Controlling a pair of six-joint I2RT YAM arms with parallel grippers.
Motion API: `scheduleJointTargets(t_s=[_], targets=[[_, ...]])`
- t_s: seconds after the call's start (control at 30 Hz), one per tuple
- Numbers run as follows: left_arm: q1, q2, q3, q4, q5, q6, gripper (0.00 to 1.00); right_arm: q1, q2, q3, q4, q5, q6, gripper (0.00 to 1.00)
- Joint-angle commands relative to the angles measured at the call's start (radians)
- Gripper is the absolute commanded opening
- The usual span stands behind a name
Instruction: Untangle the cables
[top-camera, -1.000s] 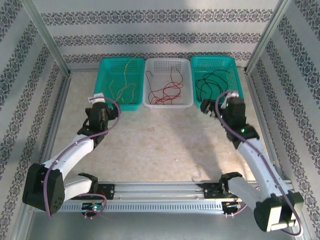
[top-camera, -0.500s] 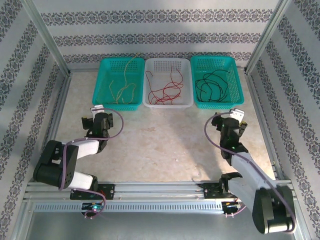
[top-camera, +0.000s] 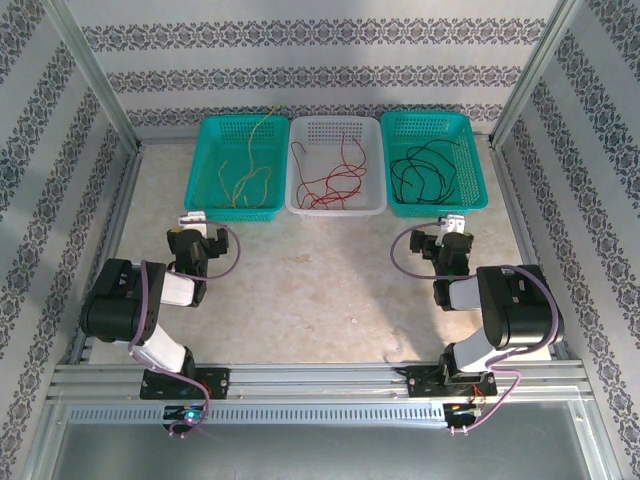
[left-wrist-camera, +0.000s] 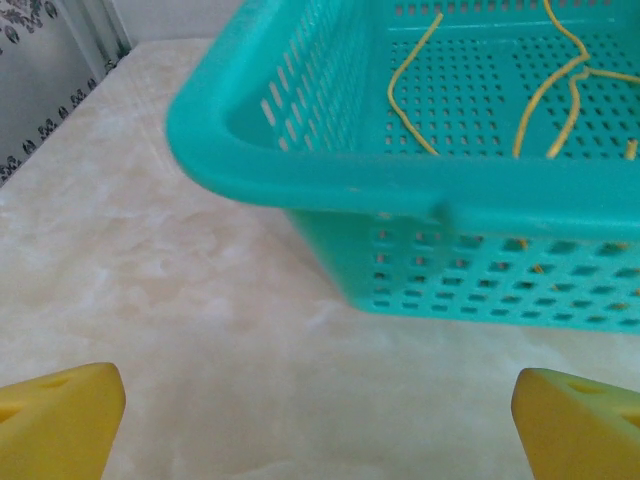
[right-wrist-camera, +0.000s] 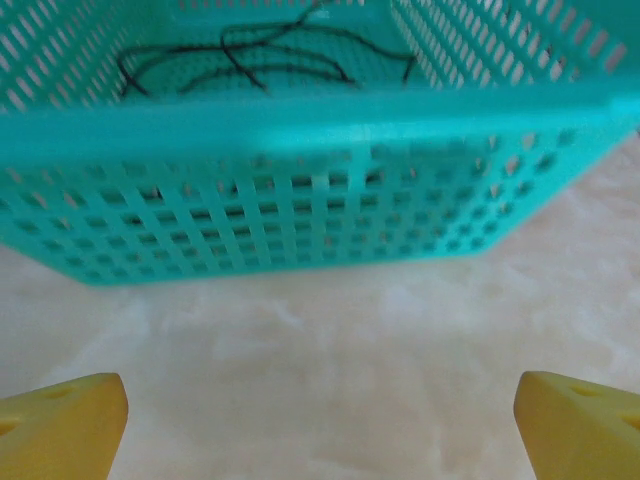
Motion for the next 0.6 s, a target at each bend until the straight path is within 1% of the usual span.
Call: scheduleJointTargets(t_s=[0.0, 0.07, 0.13, 0.33, 0.4, 0.47, 0.57], targets=[[0.02, 0.008, 0.006, 0.086, 0.055, -0.023, 0.99, -0.001, -0.019, 0.048, 0.004, -0.026, -0.008, 0.98], [0.018, -0.001, 0.01, 0.061, 0.047, -0.028, 0.99, 0.006, -0.011, 0.048, 0.034, -0.012, -0.011, 0.98], [0.013, 0.004, 0.01, 0.072, 0.036, -0.021, 0.99, 0.009, -0.007, 0.048, 0.043, -0.007, -0.015, 0.98], [0.012, 0.004, 0.019, 0.051, 0.064, -0.009, 0.99, 0.012, -0.011, 0.048, 0.036, -0.005, -0.017, 0.98], [0.004, 0.004, 0.019, 0.052, 0.081, 0.009, 0.99, 0.013, -0.011, 0.048, 0.034, -0.004, -0.019, 0.98], [-0.003, 0.004, 0.027, 0.04, 0.145, 0.038, 0.99, 0.013, -0.011, 0.048, 0.033, -0.004, -0.019, 0.98], [-0.002, 0.003, 0.028, 0.036, 0.158, 0.039, 0.99, 0.013, -0.011, 0.049, 0.034, -0.004, -0.019, 0.98]])
